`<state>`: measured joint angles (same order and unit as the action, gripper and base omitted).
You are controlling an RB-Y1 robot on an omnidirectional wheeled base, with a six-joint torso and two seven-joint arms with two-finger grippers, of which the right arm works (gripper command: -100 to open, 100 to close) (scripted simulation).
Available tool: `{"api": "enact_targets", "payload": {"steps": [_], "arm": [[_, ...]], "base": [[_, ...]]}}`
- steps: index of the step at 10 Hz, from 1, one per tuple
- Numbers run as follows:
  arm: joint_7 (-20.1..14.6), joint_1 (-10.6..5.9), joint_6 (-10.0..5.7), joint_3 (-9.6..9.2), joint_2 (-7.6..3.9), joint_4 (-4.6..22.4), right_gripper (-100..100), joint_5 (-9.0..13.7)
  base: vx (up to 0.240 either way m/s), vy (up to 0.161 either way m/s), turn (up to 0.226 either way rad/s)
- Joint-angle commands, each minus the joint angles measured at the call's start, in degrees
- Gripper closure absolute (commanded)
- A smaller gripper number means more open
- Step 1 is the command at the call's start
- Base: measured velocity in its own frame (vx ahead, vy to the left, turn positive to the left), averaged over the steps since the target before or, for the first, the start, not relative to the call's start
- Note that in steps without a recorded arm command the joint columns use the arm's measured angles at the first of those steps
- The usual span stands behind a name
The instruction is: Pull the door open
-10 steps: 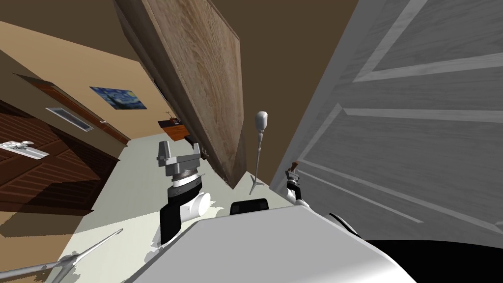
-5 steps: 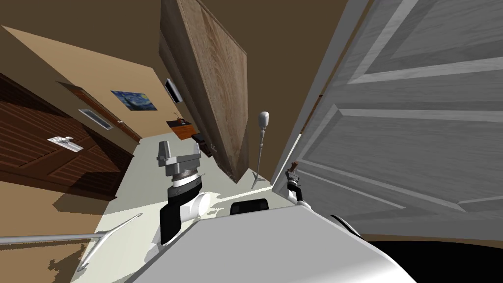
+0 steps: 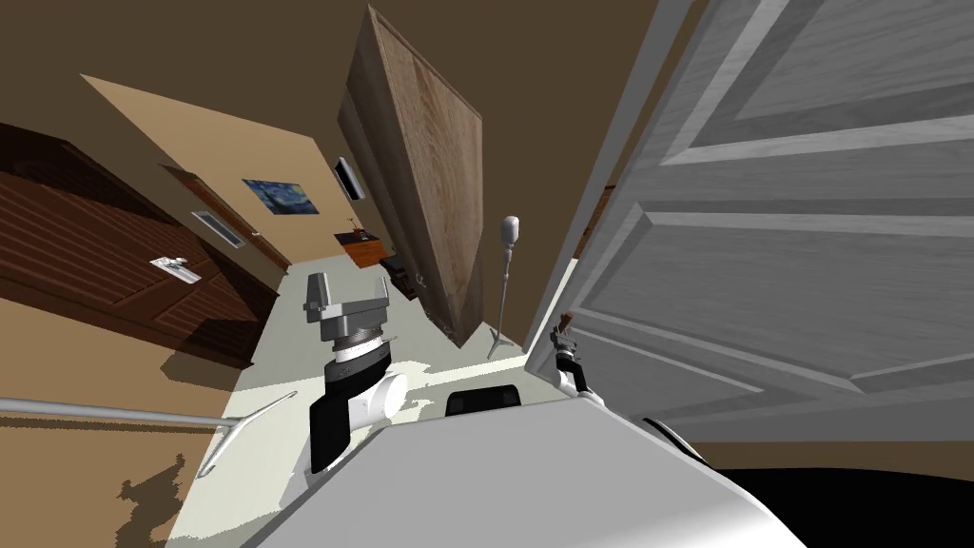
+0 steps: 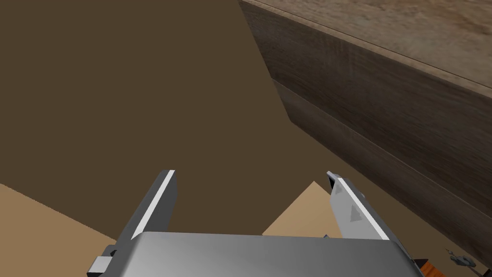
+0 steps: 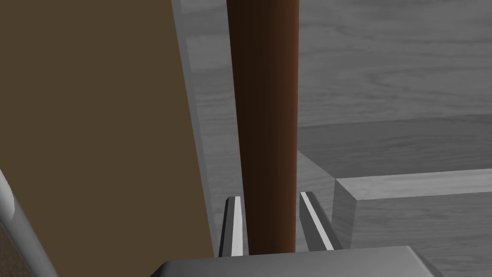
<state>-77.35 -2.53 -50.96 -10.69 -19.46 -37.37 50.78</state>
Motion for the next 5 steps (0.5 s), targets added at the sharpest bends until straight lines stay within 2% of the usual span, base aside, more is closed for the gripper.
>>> {"api": "enact_targets", "payload": {"steps": [1, 2, 5], "arm": [[-0.63, 0.13, 0.11, -1.26, -0.29, -0.59, 100, -0.68], [-0.77, 0.16, 0.13, -1.55, -0.36, -0.73, 100, -0.84], [-2.11, 0.44, 0.36, -4.25, -0.99, -2.0, 100, -2.29]], "base": [[-0.159, -0.035, 0.072], [-0.234, -0.009, 0.07], [-0.264, -0.005, 0.062]]}}
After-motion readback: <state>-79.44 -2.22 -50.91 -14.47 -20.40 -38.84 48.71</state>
